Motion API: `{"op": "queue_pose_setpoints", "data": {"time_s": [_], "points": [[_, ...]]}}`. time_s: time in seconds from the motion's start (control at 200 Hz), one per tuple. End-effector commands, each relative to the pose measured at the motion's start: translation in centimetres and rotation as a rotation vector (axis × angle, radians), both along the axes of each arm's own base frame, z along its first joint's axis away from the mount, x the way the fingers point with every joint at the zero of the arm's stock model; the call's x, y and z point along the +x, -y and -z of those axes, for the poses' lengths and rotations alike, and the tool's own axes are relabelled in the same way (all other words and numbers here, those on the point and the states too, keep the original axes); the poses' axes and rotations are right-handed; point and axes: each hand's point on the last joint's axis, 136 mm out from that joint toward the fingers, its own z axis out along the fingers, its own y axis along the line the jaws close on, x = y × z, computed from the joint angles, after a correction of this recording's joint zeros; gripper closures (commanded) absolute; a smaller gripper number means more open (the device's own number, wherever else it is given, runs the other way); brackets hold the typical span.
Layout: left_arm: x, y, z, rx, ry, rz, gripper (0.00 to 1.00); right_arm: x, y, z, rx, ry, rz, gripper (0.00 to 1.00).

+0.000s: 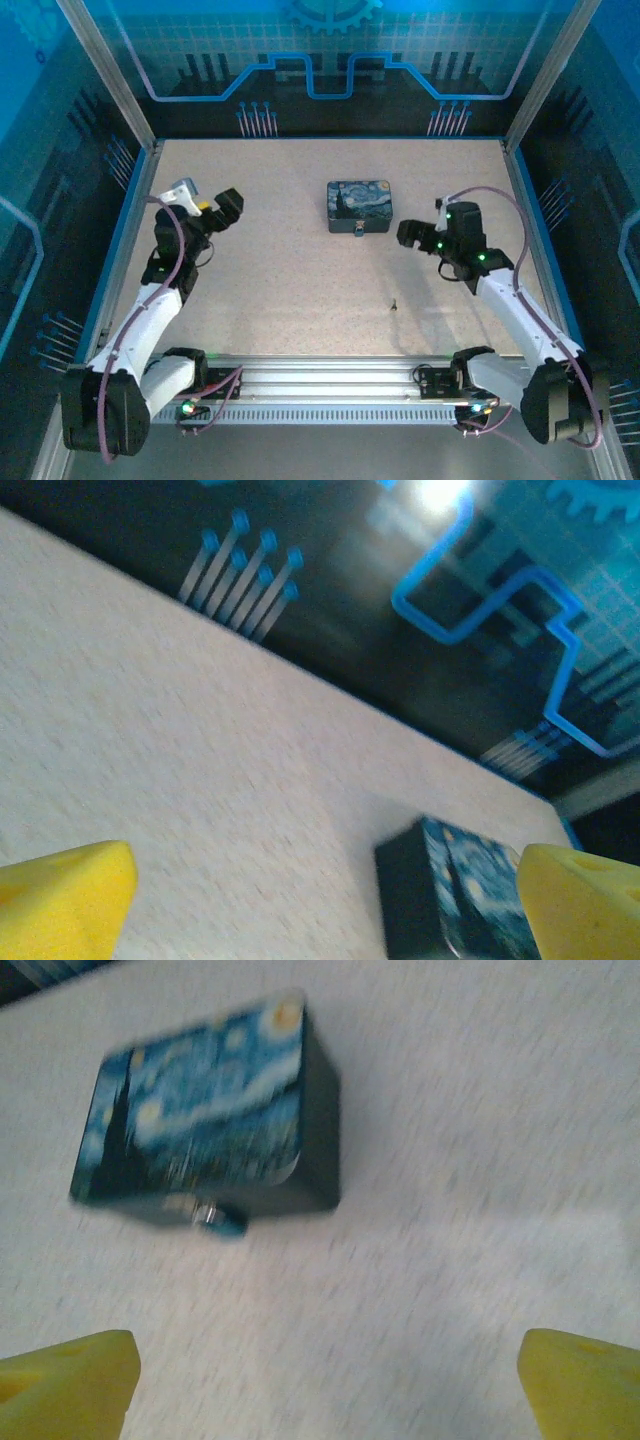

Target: Unlock the padlock with the key

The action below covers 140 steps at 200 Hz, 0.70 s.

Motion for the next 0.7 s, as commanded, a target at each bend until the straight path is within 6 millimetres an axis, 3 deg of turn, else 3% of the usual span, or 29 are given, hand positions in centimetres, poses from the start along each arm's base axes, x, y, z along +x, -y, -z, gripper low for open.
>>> {"op": "queue_pose_setpoints", "data": {"time_s": [0.0, 0.105, 0.205, 0.465, 0.695], "points": [[-1.7, 5.7, 3.1, -0.160, -0.151, 0.167, 0.01, -6.5, -1.7, 4.8, 0.090, -0.329, 0.023, 0.07], [-2.8, 10.0, 4.4, -0.128, -0.173, 0.266, 0.01, -9.2, -3.2, 7.2, 0.133, -0.454, 0.011, 0.17], [-3.2, 12.3, 5.3, -0.103, -0.188, 0.314, 0.01, -10.5, -3.6, 8.9, 0.116, -0.528, 0.032, 0.27], [-3.0, 13.6, 5.8, -0.025, -0.183, 0.338, 0.01, -11.7, -4.4, 11.9, 0.070, -0.688, 0.070, 0.43], [-2.9, 13.4, 5.3, -0.017, -0.170, 0.327, 0.01, -12.0, -4.7, 12.9, 0.077, -0.724, 0.107, 0.53]]}}
